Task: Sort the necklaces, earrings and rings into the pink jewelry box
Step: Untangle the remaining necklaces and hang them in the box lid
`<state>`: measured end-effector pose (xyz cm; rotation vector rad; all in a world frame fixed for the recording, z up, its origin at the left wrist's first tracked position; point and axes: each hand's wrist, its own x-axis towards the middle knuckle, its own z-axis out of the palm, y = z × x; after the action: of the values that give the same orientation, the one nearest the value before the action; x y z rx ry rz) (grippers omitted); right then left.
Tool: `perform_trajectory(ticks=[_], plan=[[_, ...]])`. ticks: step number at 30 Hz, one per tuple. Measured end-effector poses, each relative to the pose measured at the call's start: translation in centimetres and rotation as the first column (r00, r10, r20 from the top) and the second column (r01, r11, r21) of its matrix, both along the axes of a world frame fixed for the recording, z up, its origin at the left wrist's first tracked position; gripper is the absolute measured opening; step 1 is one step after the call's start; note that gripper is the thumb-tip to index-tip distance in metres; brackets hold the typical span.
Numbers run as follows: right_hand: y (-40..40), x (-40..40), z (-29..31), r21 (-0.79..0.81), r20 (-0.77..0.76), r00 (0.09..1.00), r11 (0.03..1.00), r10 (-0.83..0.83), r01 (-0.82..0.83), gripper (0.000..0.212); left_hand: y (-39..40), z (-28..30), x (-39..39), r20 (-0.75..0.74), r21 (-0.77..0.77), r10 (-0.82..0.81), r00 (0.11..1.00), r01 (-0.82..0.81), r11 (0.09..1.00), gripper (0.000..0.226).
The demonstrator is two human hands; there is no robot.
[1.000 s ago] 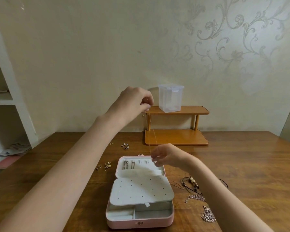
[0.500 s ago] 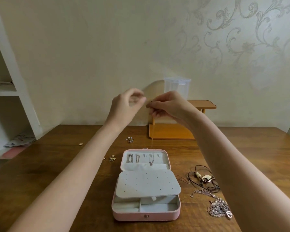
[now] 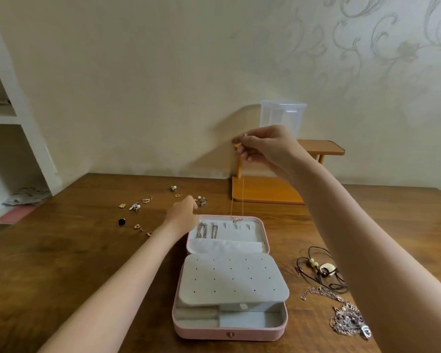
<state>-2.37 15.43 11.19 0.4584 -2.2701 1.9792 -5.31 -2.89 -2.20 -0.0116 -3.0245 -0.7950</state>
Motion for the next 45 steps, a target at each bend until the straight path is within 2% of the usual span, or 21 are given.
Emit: perform_trajectory(ticks=[4, 8, 12, 16, 18, 21, 23, 25, 29, 32, 35, 42, 45], plan=[[-0.5, -0.5, -0.1, 0.010, -0.003, 1.000, 1.000, 0.027, -0.027, 0.017, 0.5, 0.6, 1.3, -0.310, 0.075, -0.027, 0.950, 0.053, 0.996, 0.016], [-1.0, -0.7, -0.1, -0.003, -0.009, 0.999, 0.999, 0.051, -0.052, 0.015, 0.6, 1.4, 2.6, -0.429, 0.194, 0.002, 0.903, 0.090, 0.977, 0.018], [-1.5, -0.9, -0.2, -0.018, 0.002, 0.998, 0.998, 0.063, -0.063, 0.015, 0.7, 2.0, 3.5, -0.465, 0.276, 0.019, 0.885, 0.125, 0.953, 0.023], [-2.0, -0.9, -1.3, 0.032, -0.001, 0.997, 0.996, 0.080, -0.080, 0.017, 0.7, 2.1, 3.8, -0.504, 0.247, -0.007, 0.864, 0.152, 0.957, 0.027], [-2.0, -0.5, -2.1, 0.089, -0.007, 0.996, 0.992, 0.091, -0.090, 0.017, 0.7, 2.4, 3.7, -0.431, 0.312, -0.045, 0.901, 0.196, 0.929, 0.028], [-1.9, 0.2, -3.2, 0.100, -0.028, 0.995, 0.991, 0.091, -0.087, 0.018, 0.7, 3.3, 3.6, -0.265, 0.503, -0.136, 0.955, 0.257, 0.825, 0.033], [-1.9, 0.6, -3.7, 0.097, -0.042, 0.994, 0.991, 0.097, -0.092, 0.018, 0.5, 3.8, 3.3, -0.233, 0.437, -0.224, 0.946, 0.308, 0.845, 0.039], [-1.9, 0.9, -4.0, 0.096, -0.047, 0.993, 0.990, 0.107, -0.102, 0.018, 0.6, 4.2, 3.1, -0.218, 0.294, -0.295, 0.930, 0.351, 0.889, 0.041], [-1.9, 1.1, -4.2, 0.096, -0.044, 0.993, 0.990, 0.110, -0.106, 0.018, 1.3, 4.4, 2.8, -0.252, 0.151, -0.279, 0.927, 0.323, 0.934, 0.028], [-1.9, 1.1, -4.3, 0.086, -0.038, 0.994, 0.991, 0.104, -0.100, 0.019, 1.9, 4.3, 2.7, -0.323, 0.165, -0.200, 0.925, 0.264, 0.950, 0.025], [-1.6, 1.1, -4.4, 0.087, -0.045, 0.995, 0.992, 0.095, -0.091, 0.018, 1.7, 4.1, 2.5, -0.336, 0.170, -0.192, 0.922, 0.260, 0.950, 0.018], [-2.6, 1.0, -4.2, 0.097, -0.063, 0.992, 0.990, 0.109, -0.103, 0.019, 1.8, 3.4, 2.3, -0.347, 0.121, -0.217, 0.912, 0.273, 0.954, 0.029], [-2.9, 1.3, -3.9, 0.113, -0.075, 0.988, 0.986, 0.133, -0.124, 0.019, 1.4, 3.0, 1.9, -0.308, 0.075, -0.268, 0.913, 0.303, 0.950, 0.057]])
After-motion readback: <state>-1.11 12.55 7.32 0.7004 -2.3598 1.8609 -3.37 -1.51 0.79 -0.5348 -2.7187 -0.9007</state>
